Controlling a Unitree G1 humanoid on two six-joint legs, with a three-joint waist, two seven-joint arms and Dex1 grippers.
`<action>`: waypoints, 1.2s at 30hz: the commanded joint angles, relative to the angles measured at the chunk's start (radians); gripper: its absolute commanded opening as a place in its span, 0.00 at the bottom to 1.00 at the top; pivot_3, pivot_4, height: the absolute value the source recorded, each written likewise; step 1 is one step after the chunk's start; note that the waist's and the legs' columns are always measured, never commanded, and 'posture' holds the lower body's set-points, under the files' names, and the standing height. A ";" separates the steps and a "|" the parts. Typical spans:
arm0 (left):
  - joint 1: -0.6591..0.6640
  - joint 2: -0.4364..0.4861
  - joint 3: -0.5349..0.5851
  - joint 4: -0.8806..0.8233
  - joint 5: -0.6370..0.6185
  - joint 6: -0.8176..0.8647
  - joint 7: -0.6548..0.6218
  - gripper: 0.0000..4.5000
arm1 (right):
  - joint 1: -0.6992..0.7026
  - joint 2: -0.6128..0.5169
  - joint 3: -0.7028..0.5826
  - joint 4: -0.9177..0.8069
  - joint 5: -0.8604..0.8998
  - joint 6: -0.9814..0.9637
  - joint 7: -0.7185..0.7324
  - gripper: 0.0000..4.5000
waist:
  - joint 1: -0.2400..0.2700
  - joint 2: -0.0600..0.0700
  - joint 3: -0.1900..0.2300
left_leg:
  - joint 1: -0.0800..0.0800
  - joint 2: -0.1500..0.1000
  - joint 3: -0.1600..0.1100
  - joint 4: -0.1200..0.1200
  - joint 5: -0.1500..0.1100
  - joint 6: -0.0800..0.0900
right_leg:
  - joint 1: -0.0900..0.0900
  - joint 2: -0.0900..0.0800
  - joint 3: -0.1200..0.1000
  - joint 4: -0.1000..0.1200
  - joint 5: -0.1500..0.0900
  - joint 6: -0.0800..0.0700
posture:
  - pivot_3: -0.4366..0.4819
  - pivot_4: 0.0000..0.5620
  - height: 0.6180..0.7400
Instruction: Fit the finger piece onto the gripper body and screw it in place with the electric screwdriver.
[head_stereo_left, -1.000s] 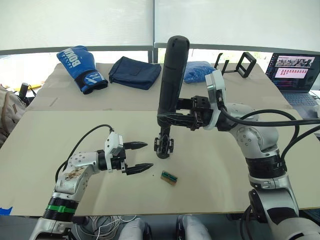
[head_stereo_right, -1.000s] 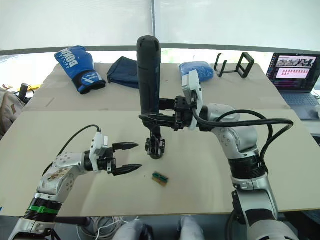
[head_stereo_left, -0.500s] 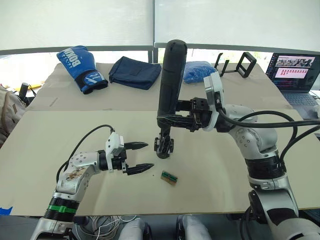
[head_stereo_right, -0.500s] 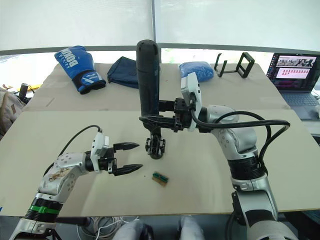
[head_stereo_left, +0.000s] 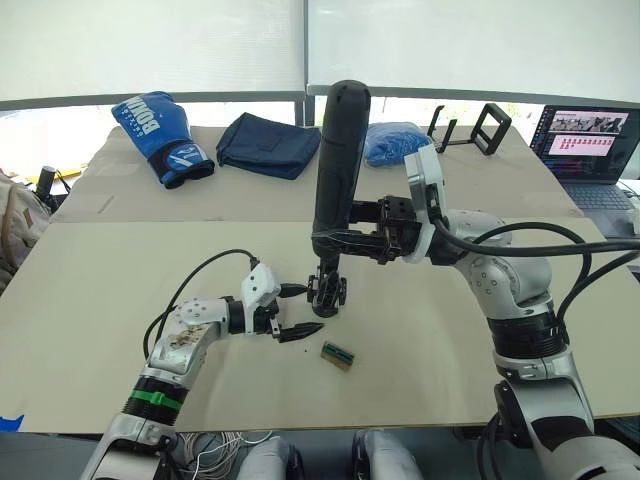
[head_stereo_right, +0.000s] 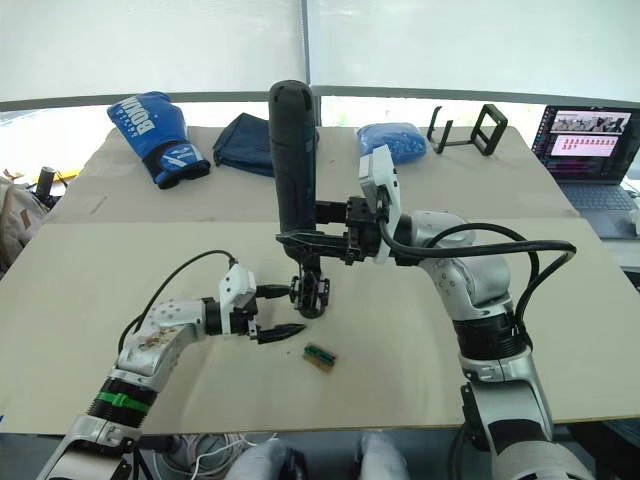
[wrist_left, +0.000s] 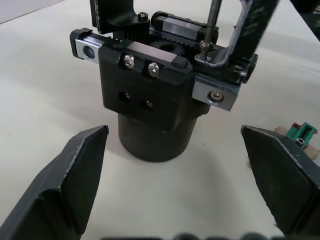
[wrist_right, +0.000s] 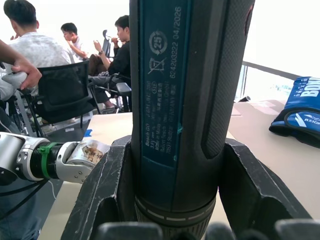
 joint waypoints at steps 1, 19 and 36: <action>-0.036 -0.029 -0.015 0.042 0.015 -0.012 0.000 1.00 | -0.009 0.002 -0.009 -0.035 0.003 -0.020 0.004 0.43 | 0.000 0.000 0.000 | 0.000 0.000 0.000 0.000 0.000 0.000 | 0.000 0.000 0.000 0.000 0.000 0.000 | 0.48 0.27 1.00; -0.139 -0.090 -0.037 0.230 0.080 -0.126 -0.035 1.00 | 0.006 0.004 -0.007 -0.048 -0.005 -0.017 0.002 0.43 | 0.000 0.000 0.000 | 0.000 0.000 0.000 0.001 0.000 0.000 | 0.000 0.000 0.000 0.000 0.000 0.000 | 0.48 0.27 1.00; -0.172 -0.131 -0.019 0.382 0.120 -0.358 -0.070 1.00 | 0.010 0.006 -0.004 -0.058 -0.006 -0.007 -0.007 0.43 | 0.001 0.000 0.000 | 0.000 0.000 0.000 0.001 0.000 0.000 | 0.000 0.000 0.000 0.000 0.000 0.000 | 0.48 0.27 1.00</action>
